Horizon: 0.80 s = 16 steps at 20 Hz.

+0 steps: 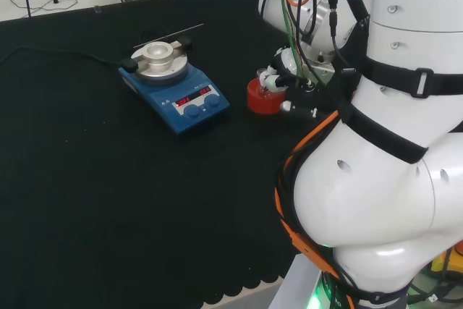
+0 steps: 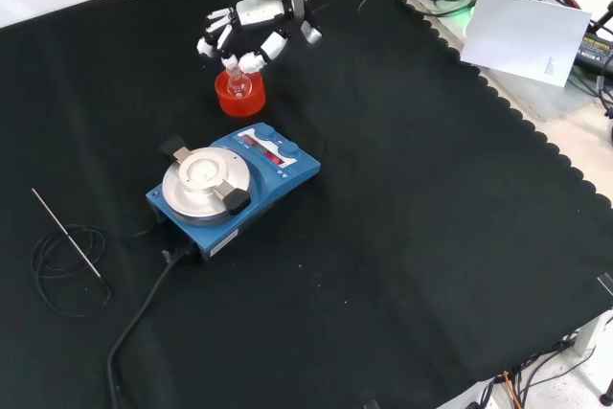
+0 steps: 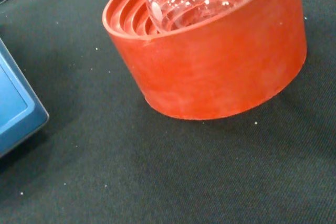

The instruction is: Pick up the round-bottom flask.

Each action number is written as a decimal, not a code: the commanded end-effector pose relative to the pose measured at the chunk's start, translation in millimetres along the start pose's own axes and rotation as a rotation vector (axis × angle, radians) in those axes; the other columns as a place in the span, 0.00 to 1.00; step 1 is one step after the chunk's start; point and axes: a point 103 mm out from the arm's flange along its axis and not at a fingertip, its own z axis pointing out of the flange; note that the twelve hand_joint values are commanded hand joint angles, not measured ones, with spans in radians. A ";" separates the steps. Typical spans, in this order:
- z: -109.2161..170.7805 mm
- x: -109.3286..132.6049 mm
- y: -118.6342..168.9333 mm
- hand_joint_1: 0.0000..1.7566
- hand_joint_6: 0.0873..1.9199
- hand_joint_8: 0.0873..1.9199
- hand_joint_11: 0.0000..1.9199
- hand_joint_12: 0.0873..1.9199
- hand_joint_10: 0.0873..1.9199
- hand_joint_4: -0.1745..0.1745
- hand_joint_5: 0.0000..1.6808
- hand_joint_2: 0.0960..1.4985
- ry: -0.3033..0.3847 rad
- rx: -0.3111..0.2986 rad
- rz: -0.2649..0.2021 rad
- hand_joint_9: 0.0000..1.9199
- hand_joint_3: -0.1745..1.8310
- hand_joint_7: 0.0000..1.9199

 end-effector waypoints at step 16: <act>7.1 5.9 -2.8 0.49 0.36 0.26 0.01 0.69 0.30 0.31 0.26 0.63 -0.007 0.012 -0.042 0.26 0.00 0.16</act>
